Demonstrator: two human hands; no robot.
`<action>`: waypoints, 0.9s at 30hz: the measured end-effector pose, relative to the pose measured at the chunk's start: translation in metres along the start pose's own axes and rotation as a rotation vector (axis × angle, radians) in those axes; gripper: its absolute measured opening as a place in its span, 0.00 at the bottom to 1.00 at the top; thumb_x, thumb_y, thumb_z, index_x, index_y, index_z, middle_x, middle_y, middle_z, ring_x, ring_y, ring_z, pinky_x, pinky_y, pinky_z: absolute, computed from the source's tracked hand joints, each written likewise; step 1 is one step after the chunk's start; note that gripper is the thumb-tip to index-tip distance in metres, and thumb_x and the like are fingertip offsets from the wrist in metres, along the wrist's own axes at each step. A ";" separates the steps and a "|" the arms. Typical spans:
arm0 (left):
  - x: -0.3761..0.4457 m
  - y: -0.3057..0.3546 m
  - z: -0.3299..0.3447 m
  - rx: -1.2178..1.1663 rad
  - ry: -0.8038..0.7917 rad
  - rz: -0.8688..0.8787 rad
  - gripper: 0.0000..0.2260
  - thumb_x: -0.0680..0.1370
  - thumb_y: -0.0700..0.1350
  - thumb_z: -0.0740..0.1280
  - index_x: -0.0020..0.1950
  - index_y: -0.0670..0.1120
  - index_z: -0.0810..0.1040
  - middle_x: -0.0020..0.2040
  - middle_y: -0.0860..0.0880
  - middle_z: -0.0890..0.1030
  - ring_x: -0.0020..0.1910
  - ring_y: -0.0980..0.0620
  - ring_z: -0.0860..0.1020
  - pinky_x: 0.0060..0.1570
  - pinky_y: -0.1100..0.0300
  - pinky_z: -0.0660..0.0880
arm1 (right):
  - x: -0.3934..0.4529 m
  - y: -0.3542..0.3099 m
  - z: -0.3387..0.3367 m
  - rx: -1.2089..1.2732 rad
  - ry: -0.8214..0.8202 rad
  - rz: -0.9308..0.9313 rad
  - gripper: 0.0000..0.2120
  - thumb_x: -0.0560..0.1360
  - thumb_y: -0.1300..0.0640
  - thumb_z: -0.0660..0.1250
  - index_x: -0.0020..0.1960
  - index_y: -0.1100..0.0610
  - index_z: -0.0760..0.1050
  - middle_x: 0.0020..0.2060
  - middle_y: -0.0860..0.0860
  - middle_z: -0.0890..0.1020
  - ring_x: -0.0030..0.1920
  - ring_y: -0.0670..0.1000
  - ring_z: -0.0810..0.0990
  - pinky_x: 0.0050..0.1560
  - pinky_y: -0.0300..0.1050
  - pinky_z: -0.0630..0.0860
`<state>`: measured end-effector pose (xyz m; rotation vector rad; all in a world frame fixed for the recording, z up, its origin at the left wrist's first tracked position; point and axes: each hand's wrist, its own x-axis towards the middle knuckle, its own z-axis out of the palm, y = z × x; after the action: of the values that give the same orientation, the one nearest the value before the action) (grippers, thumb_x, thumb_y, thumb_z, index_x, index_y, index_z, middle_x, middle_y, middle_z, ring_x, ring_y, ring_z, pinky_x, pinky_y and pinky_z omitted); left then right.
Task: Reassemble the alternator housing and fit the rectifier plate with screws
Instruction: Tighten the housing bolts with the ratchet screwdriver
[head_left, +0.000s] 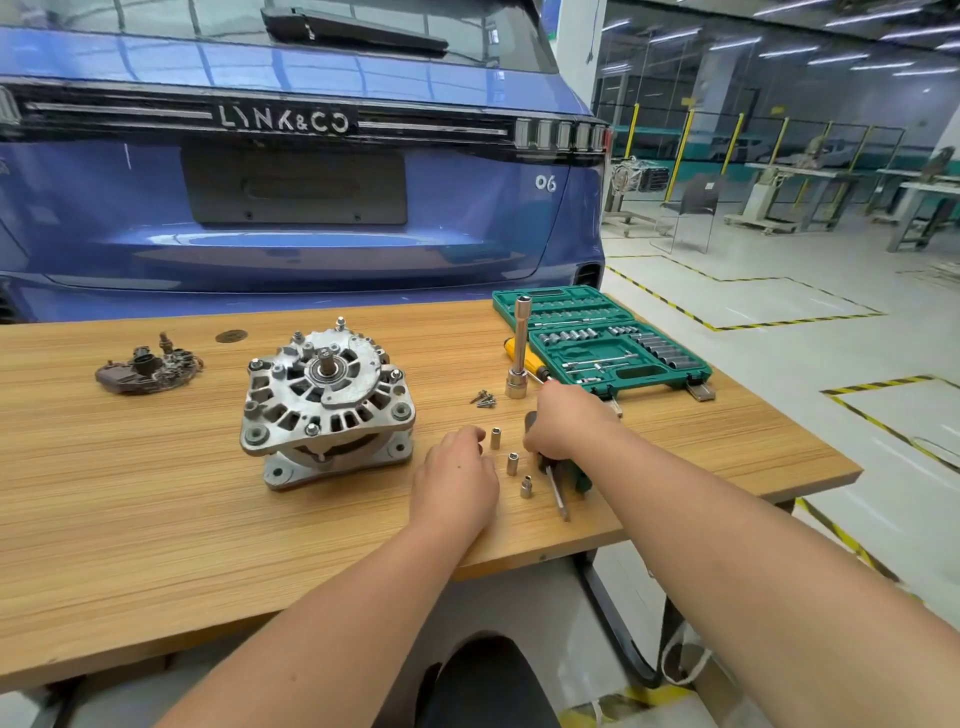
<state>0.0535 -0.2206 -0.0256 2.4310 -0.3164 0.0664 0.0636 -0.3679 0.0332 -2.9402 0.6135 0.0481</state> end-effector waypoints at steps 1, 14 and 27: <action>0.003 0.000 0.001 0.011 0.000 0.000 0.18 0.83 0.48 0.62 0.74 0.51 0.71 0.67 0.52 0.78 0.67 0.49 0.75 0.66 0.47 0.74 | 0.000 0.002 -0.005 0.046 -0.009 0.007 0.13 0.70 0.52 0.73 0.46 0.54 0.70 0.40 0.51 0.79 0.38 0.51 0.79 0.31 0.44 0.72; 0.032 0.002 0.013 0.186 -0.060 0.042 0.15 0.83 0.57 0.59 0.69 0.58 0.74 0.65 0.52 0.76 0.65 0.47 0.73 0.58 0.47 0.67 | -0.013 0.004 -0.050 1.416 -0.089 0.019 0.21 0.77 0.65 0.68 0.66 0.54 0.68 0.45 0.58 0.83 0.35 0.51 0.84 0.31 0.41 0.79; 0.018 -0.002 0.005 0.159 -0.011 0.073 0.10 0.81 0.55 0.63 0.47 0.53 0.80 0.47 0.53 0.80 0.54 0.47 0.77 0.51 0.50 0.72 | -0.034 -0.025 -0.025 0.824 0.485 -0.347 0.31 0.75 0.60 0.68 0.74 0.41 0.64 0.55 0.50 0.76 0.49 0.54 0.77 0.50 0.49 0.76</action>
<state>0.0715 -0.2257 -0.0286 2.5777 -0.4196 0.1138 0.0422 -0.3349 0.0630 -2.1834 0.0959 -0.7708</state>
